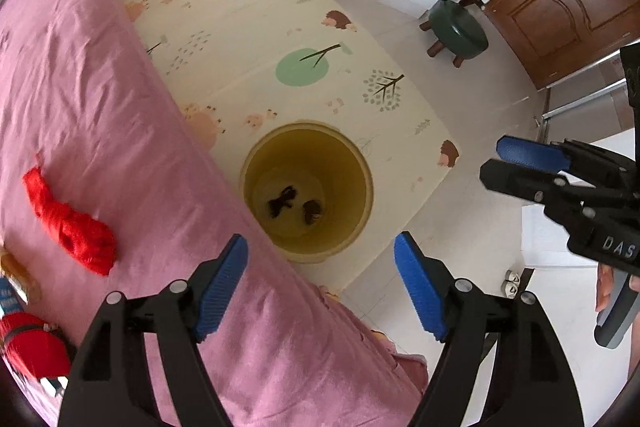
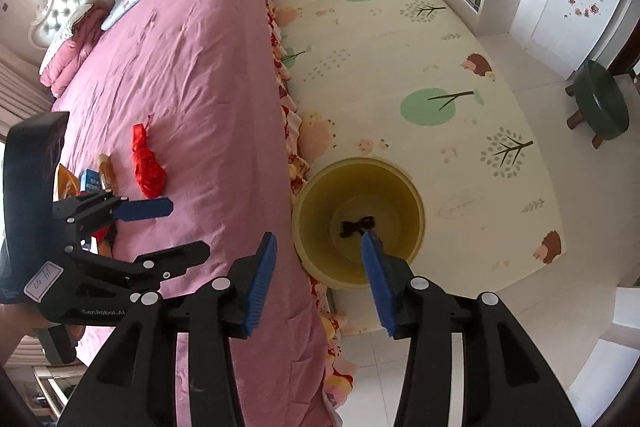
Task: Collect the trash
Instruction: 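Open both tools to drop the socks into the yellow bin, then grasp the red candy wrapper with the left tool, then grasp the orange sock with the right tool while the left tool holds the wrapper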
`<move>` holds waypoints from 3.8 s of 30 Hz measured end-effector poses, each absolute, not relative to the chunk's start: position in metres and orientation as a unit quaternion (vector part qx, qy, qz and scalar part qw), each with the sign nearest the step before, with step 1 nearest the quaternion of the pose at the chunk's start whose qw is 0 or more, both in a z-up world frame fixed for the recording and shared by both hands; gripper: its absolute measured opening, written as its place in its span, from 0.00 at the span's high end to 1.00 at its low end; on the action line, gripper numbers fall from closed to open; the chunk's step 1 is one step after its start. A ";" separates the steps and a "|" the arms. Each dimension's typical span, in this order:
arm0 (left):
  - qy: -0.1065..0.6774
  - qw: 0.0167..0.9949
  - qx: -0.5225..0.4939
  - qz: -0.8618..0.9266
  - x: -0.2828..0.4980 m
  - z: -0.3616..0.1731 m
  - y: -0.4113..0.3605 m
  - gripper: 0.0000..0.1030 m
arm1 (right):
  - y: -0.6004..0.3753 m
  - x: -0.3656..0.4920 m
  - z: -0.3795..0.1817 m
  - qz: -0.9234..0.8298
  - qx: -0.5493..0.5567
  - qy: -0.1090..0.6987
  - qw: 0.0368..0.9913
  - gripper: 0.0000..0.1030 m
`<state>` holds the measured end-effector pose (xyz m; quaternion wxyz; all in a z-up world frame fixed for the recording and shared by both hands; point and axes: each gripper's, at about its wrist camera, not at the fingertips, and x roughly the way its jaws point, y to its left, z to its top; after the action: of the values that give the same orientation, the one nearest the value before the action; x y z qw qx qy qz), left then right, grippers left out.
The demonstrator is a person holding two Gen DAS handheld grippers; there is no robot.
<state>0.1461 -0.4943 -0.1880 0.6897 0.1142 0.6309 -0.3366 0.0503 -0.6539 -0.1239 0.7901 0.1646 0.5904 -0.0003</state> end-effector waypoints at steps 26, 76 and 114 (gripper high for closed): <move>0.632 0.744 0.049 -0.213 0.069 -0.168 -0.244 0.27 | -0.412 0.041 -0.107 0.160 0.098 0.608 0.771 0.57; 0.680 0.717 -0.085 -0.129 0.037 -0.262 -0.001 0.64 | -0.140 0.076 -0.204 0.280 0.032 0.668 0.689 0.57; 0.663 0.732 -0.106 -0.116 0.043 -0.220 0.027 0.64 | -0.152 0.066 -0.171 0.229 0.030 0.653 0.721 0.86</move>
<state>0.0435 0.0274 -0.2205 0.7323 -0.1057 0.6626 -0.1162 0.0659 -0.1519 -0.1708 0.7215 0.0296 0.6526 0.2294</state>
